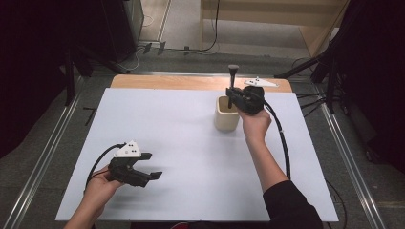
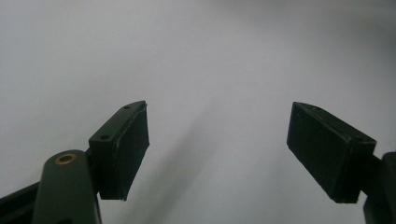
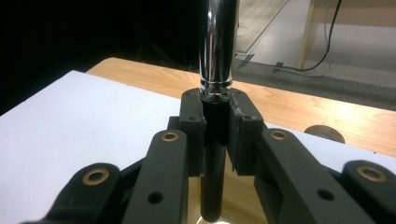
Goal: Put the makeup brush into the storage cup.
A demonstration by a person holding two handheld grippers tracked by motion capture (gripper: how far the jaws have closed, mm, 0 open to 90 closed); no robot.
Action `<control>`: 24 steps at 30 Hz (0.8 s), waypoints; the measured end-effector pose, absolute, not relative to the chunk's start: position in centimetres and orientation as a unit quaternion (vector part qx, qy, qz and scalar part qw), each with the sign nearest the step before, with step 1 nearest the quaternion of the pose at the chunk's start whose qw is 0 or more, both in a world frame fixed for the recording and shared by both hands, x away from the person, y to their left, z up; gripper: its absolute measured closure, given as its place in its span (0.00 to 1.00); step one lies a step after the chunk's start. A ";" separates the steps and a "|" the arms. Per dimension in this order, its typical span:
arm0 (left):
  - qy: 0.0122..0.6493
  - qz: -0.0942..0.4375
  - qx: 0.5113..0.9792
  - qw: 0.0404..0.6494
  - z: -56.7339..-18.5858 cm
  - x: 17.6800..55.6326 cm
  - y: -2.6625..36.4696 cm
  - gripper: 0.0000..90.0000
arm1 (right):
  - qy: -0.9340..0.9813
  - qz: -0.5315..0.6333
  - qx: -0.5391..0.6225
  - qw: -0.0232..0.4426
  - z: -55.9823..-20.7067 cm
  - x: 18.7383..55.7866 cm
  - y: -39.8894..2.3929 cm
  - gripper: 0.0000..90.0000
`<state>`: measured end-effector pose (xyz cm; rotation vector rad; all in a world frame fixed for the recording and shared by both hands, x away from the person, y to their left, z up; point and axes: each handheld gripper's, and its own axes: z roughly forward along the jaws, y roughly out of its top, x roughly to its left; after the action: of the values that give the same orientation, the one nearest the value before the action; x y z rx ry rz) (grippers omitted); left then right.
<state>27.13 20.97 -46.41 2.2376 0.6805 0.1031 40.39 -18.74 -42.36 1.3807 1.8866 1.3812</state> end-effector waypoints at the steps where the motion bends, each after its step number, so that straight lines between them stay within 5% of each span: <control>1: 0.268 0.040 0.880 0.391 -46.4 27.1 21.0 0.24 | 0.680 0.497 0.496 0.212 -42.5 40.4 -18.7 0.88; 24: 0.266 0.044 0.880 0.391 -46.3 27.1 20.9 0.24 | 0.681 0.493 0.504 0.198 -44.6 39.5 -18.6 0.88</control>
<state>27.09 20.92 -46.33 2.2355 0.6762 0.1116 39.52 -18.62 -44.55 1.4094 1.9060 1.3788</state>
